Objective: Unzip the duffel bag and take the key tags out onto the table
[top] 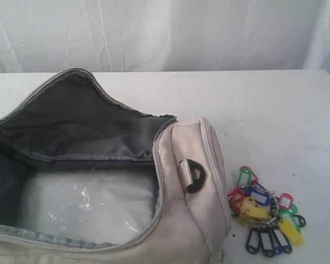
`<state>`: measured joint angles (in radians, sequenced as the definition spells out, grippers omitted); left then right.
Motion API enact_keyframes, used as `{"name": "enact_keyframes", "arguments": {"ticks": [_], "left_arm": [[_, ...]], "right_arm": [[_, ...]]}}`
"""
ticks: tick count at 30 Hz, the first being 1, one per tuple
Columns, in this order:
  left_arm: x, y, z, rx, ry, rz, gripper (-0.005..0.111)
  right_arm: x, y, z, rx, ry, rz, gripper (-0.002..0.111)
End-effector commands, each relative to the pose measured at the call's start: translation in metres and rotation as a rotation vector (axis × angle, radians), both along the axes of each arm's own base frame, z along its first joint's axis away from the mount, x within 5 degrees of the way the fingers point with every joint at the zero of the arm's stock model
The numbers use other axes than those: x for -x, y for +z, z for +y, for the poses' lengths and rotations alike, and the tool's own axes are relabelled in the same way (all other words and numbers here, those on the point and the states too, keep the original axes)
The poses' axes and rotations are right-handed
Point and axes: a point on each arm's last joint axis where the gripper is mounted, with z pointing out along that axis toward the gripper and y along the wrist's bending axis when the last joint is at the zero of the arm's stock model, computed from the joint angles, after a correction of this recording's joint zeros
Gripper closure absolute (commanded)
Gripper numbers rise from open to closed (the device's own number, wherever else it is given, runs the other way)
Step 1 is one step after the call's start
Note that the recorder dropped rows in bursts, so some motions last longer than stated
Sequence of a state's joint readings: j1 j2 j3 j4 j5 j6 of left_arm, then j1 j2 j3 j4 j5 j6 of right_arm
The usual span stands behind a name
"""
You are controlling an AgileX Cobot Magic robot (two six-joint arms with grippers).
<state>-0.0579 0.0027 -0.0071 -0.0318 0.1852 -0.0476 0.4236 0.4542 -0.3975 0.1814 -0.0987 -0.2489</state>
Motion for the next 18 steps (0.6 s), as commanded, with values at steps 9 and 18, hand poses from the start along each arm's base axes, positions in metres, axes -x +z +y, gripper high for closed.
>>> {"name": "enact_keyframes", "arguments": {"ticks": [9, 18], "left_arm": [[0.001, -0.004, -0.001, 0.011, -0.003, 0.028, 0.107], [0.001, -0.004, -0.001, 0.011, -0.003, 0.028, 0.107]], "right_arm": [[0.021, -0.069, -0.033, 0.021, -0.302, 0.271, 0.108], [0.026, -0.128, -0.036, 0.030, -0.337, 0.292, 0.108]]}}
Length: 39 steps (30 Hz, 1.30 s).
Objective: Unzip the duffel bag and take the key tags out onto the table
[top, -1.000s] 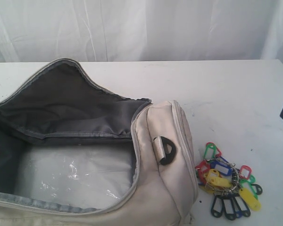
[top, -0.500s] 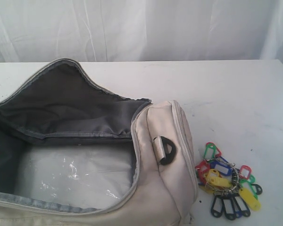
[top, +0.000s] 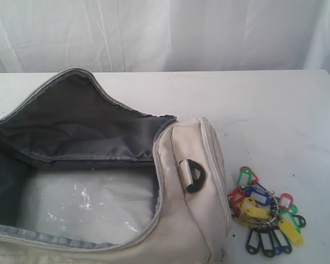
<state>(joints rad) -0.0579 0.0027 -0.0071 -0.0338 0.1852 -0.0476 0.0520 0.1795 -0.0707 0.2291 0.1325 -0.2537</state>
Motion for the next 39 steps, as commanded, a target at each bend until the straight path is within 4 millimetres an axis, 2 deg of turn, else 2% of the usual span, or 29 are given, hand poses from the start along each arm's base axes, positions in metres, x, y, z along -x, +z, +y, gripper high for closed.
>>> {"name": "enact_keyframes", "arguments": {"ticks": [1, 4, 17, 29, 34, 39], "left_arm": [[0.001, -0.004, -0.001, 0.009, -0.003, 0.028, 0.107], [0.001, -0.004, -0.001, 0.009, -0.003, 0.028, 0.107], [0.001, -0.004, -0.001, 0.009, -0.003, 0.028, 0.107], [0.001, -0.004, -0.001, 0.009, -0.003, 0.028, 0.107], [0.001, -0.004, -0.001, 0.009, -0.003, 0.028, 0.107], [0.001, -0.004, -0.001, 0.009, -0.003, 0.028, 0.107]], "right_arm": [[0.001, -0.019, -0.001, 0.005, -0.016, 0.006, 0.108], [0.001, -0.023, -0.001, 0.026, -0.003, 0.050, 0.108], [0.001, -0.023, -0.001, 0.016, -0.007, 0.051, 0.108], [0.003, -0.026, -0.006, -0.015, -0.065, 0.080, 0.108], [0.005, -0.032, -0.007, -0.015, -0.078, 0.156, 0.108], [0.005, -0.032, -0.006, 0.010, -0.070, 0.155, 0.108]]}}
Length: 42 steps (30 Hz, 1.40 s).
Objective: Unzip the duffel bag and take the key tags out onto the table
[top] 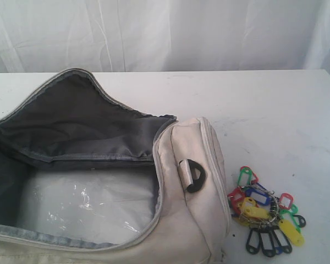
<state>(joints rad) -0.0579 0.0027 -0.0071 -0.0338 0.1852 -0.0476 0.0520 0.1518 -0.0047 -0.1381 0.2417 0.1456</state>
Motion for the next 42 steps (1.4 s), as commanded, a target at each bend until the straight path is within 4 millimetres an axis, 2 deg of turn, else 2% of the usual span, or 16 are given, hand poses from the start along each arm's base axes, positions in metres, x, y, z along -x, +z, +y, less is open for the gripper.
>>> {"name": "enact_keyframes", "arguments": {"ticks": [1, 42], "left_arm": [[0.0008, -0.0041, -0.0005, 0.009, -0.003, 0.028, 0.107], [0.0008, -0.0041, -0.0005, 0.009, -0.003, 0.028, 0.107]], "right_arm": [[0.0005, -0.0019, -0.0004, 0.047, 0.009, 0.006, 0.108], [0.0005, -0.0017, -0.0002, 0.061, 0.016, 0.004, 0.108]]}}
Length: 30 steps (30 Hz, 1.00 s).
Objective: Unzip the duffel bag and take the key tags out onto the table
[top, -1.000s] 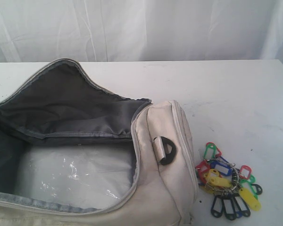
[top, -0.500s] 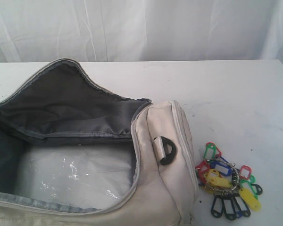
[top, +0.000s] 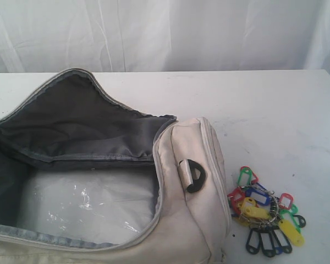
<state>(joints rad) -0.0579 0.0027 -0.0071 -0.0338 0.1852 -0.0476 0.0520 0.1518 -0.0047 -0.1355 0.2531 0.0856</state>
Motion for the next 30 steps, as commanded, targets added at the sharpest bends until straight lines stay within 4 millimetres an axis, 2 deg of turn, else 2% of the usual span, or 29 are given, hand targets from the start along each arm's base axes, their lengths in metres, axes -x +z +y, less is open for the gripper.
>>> {"name": "enact_keyframes", "arguments": {"ticks": [1, 30], "left_arm": [[0.0008, -0.0041, -0.0005, 0.009, -0.003, 0.028, 0.107], [0.0008, -0.0041, -0.0005, 0.009, -0.003, 0.028, 0.107]], "right_arm": [[0.0002, -0.0007, -0.0001, 0.006, 0.000, -0.007, 0.108], [0.0002, -0.0007, -0.0001, 0.006, 0.000, -0.007, 0.108]]}}
